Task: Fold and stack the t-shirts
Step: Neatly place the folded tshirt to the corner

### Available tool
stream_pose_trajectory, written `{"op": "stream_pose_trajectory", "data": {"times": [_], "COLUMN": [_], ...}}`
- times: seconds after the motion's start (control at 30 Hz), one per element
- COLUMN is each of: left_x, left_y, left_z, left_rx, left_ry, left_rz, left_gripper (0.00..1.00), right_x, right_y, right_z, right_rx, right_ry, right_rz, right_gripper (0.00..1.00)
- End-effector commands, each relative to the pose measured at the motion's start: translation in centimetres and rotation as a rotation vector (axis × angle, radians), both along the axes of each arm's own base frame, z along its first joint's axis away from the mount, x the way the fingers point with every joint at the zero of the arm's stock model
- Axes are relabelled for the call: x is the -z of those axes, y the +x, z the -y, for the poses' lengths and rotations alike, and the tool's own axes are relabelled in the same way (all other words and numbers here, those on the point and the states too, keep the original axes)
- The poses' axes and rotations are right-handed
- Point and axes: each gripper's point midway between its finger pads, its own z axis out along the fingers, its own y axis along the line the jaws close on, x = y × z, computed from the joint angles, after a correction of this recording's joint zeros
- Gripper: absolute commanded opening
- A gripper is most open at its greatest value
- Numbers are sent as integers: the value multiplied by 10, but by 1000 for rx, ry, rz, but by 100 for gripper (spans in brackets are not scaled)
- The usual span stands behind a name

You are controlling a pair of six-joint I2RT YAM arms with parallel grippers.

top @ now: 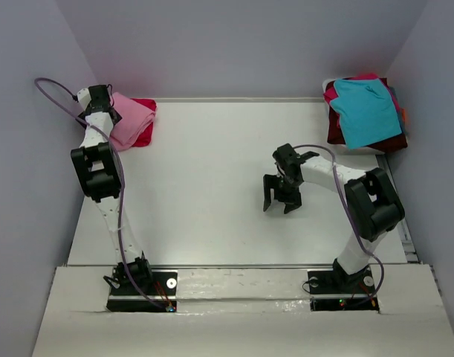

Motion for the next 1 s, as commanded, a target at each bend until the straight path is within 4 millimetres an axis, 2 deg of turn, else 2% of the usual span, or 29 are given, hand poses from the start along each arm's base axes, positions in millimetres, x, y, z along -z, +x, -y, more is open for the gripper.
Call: {"op": "stream_pose_trajectory", "data": {"times": [0.0, 0.13, 0.2, 0.23, 0.33, 0.5, 0.6, 0.7, 0.77, 0.8, 0.87, 0.9, 0.93, 0.97], "left_x": [-32, -18, -20, -13, -10, 2, 1, -17, -42, -63, -83, -108, -117, -137], "left_y": [-8, -22, -28, -34, -40, -44, -44, -44, -44, -45, -50, -54, -58, -65], "left_z": [-11, -13, -14, -13, -12, -8, -5, -2, -1, 0, 1, 3, 4, 7], "left_rx": [-69, -102, -122, -132, -137, -128, -116, -101, -89, -79, -75, -68, -61, -62], "left_ry": [29, 4, 8, 4, 4, -19, -30, -33, -24, -13, 1, 12, 18, 19], "left_rz": [64, 31, 29, 16, 7, -30, -31, 0, 39, 75, 106, 149, 161, 201], "left_gripper": [84, 84, 84, 84, 84, 85, 86, 86, 86, 86, 86, 86, 86, 86], "right_x": [-7, -5, -5, -3, -2, -3, -8, -23, -41, -47, -60, -73, -79, -89], "right_y": [3, 0, -1, -3, -5, -5, -2, 9, 22, 26, 35, 43, 47, 53], "right_z": [-1, -2, -3, -2, -4, -5, -4, -6, -9, -8, -10, -11, -12, -13], "right_rx": [9, 16, 21, 22, 25, 27, 30, 31, 29, 26, 20, 15, 11, 7], "right_ry": [26, 34, 42, 41, 54, 58, 51, 61, 73, 68, 73, 79, 80, 82], "right_rz": [34, 26, 22, 17, 10, 14, 30, 80, 143, 166, 214, 258, 278, 308], "right_gripper": [82, 82, 82, 82, 82, 82, 82, 82, 83, 83, 83, 83, 83, 83]}}
